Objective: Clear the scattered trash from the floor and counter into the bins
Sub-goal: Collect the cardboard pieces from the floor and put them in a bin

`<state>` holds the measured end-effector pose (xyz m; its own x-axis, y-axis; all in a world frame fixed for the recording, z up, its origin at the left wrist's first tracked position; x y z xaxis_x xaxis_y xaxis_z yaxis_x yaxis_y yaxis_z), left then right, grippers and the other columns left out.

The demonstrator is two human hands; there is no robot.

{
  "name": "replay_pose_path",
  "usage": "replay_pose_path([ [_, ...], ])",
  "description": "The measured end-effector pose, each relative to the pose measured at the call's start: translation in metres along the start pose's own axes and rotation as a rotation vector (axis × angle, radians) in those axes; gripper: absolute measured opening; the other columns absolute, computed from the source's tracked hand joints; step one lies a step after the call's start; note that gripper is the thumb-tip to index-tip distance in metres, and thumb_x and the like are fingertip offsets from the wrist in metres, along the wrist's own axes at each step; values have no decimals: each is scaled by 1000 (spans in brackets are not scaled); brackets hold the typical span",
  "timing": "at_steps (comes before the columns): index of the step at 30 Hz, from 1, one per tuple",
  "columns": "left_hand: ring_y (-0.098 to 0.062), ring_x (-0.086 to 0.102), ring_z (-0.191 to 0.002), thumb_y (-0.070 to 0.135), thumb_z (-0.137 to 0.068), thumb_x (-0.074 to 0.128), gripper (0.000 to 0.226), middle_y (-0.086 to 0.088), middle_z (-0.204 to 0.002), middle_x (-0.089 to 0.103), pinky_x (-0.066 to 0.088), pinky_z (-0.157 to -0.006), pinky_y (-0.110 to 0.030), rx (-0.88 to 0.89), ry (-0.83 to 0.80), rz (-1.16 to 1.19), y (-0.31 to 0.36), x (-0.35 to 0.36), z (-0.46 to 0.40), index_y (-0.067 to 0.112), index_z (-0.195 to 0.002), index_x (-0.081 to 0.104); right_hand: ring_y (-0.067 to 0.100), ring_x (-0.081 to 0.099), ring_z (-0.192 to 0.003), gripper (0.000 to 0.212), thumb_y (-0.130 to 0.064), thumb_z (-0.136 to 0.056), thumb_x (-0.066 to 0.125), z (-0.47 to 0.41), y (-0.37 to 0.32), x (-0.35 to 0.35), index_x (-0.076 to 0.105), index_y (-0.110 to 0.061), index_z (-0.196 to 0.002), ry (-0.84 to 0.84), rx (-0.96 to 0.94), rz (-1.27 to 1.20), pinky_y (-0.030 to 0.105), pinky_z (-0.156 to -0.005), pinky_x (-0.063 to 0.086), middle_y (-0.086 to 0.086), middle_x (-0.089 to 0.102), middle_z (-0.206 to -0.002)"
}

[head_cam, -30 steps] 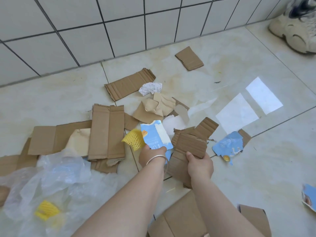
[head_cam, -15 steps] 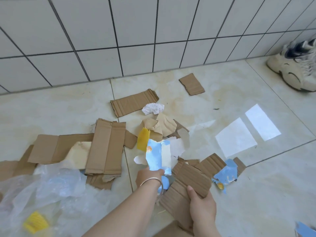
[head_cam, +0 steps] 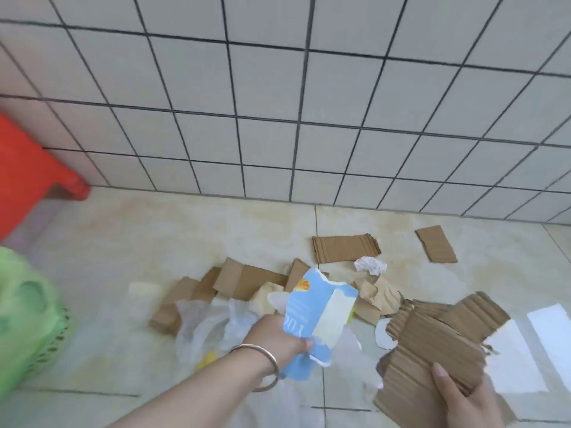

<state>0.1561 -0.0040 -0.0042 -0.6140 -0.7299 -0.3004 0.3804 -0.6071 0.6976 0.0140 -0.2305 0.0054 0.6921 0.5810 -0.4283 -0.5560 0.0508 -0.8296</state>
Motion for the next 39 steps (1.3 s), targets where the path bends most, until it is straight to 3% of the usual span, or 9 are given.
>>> replay_pose_path([
  [3,-15,62,-82,27,-79,66,12,5,-87,67,48,-71,-24,126,81,-77,3,-61,39,31,-71,58,-7,63,-73,56,-32,-71,79,25,-50,31,49,-42,-117,-134,-90,63,9,-69,51,8,64,-114],
  [5,-12,59,-79,28,-79,67,19,9,-83,62,48,-74,-23,179,164,-64,-7,-108,70,32,-70,51,19,62,-86,47,-20,-80,72,59,-99,71,52,-29,-122,-238,-221,107,33,-80,50,8,66,-101],
  [10,-13,61,-72,20,-71,78,43,7,-84,63,50,-62,-21,159,470,233,-71,-222,154,32,-92,42,30,64,-85,17,-32,-80,70,167,-171,180,65,-16,-75,-502,-345,132,42,-79,50,0,67,-81],
  [13,-22,70,-78,14,-65,81,47,-3,-89,73,57,-70,-35,111,637,375,-131,-281,211,30,-93,47,20,62,-77,16,-28,-84,66,251,-198,240,61,-18,-73,-665,-400,68,37,-73,46,-12,66,-72],
  [19,11,60,-54,9,-78,71,20,26,-57,68,46,-54,-5,104,1244,470,-250,-372,325,27,-72,64,-1,58,-75,8,-20,-88,61,400,-193,345,57,-25,-85,-949,-505,-58,24,-67,46,-16,62,-81],
  [23,-21,57,-70,15,-81,68,19,5,-64,61,42,-52,-22,-140,1605,581,-332,-376,356,18,-66,57,-18,54,-64,24,-16,-88,62,484,-128,398,48,-34,-79,-1048,-582,3,0,-54,41,-23,56,-78],
  [28,-2,65,-71,17,-78,69,28,-11,-92,63,43,-59,-12,-339,1558,768,-385,-343,321,5,-99,57,-4,56,-71,29,-13,-86,61,538,-39,441,43,-34,-76,-1062,-539,173,4,-57,41,-12,60,-80],
  [30,-27,61,-85,23,-76,65,47,-11,-95,64,41,-70,-26,-370,1493,755,-390,-334,303,10,-119,51,3,56,-72,30,-10,-83,61,544,-12,453,43,-32,-75,-1057,-524,259,8,-58,41,-14,57,-78],
  [39,-33,61,-104,28,-88,50,35,-16,-117,66,46,-83,-30,-636,720,235,-431,-332,239,12,-119,53,32,60,-97,15,-7,-84,50,540,57,501,43,-11,-96,-1094,-467,711,38,-81,50,13,62,-107],
])
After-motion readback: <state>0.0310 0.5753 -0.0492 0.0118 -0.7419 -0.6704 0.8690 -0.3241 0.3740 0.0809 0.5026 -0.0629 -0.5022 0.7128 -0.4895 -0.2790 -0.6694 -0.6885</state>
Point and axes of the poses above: each hand's wrist, its own z-axis away from the middle knuckle, its own x-axis out of the palm, y = z × x, the point moved 4 cm from there along -z, towards the middle knuckle
